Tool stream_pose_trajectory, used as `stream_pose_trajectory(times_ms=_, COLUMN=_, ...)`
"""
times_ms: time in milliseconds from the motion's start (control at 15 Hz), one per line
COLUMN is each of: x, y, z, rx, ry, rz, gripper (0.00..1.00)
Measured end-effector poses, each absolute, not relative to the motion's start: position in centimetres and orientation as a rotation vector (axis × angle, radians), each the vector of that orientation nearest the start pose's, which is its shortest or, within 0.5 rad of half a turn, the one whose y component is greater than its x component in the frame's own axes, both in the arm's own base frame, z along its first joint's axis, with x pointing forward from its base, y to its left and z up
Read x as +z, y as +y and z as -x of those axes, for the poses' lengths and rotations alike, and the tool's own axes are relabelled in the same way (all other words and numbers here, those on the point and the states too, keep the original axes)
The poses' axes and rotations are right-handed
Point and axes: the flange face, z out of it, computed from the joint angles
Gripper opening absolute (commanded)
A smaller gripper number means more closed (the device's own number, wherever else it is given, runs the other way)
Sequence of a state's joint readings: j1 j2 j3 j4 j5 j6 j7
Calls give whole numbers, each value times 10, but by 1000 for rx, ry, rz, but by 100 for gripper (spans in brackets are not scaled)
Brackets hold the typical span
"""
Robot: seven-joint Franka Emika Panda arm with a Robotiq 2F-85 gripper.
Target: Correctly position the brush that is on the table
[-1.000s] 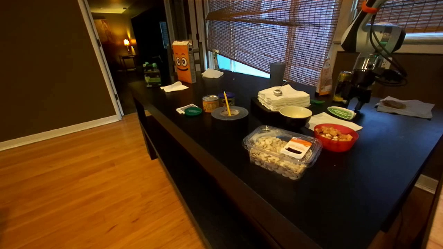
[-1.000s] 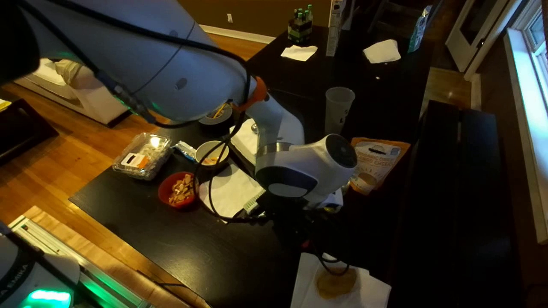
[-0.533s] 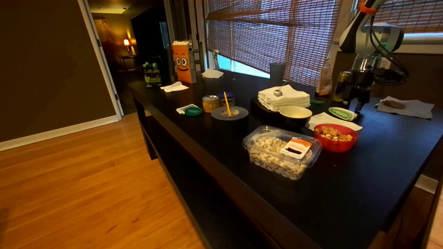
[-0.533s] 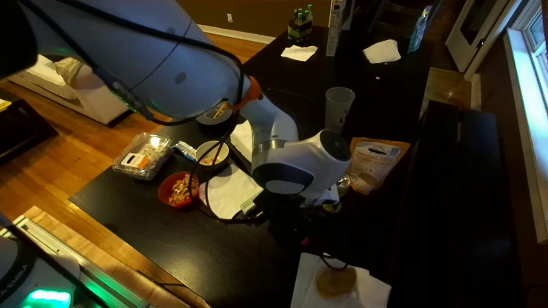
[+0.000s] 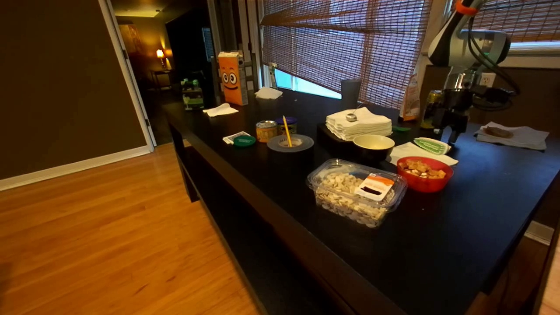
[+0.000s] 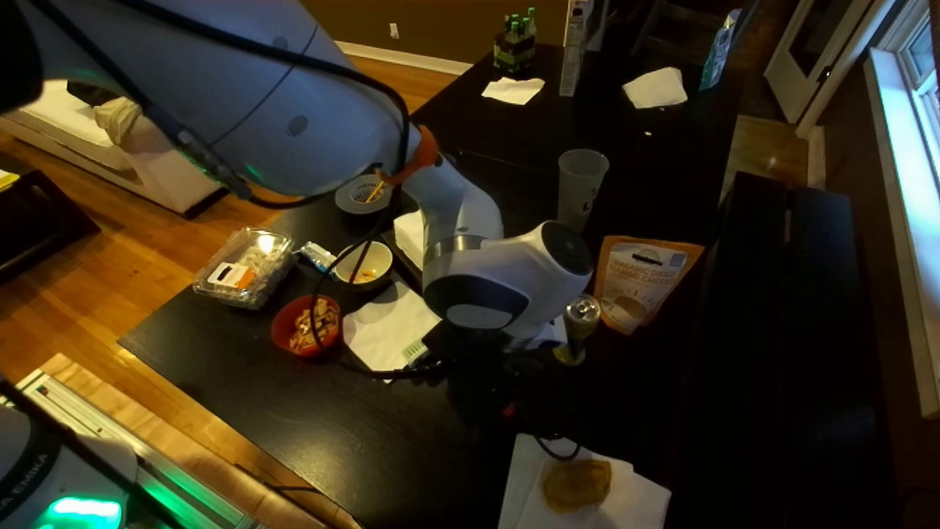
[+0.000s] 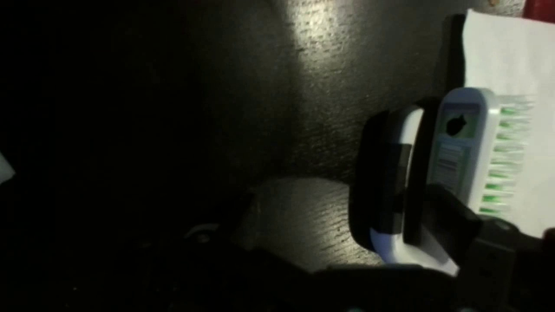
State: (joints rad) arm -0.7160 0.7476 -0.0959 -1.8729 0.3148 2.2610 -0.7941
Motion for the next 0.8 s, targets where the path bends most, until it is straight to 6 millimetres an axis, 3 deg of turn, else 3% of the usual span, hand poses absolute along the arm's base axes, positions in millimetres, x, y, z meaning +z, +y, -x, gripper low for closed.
stream_pose_trajectory(times_ms=800, x=93, y=-416, z=-401, rx=190, ry=418, rz=2697, gripper=100)
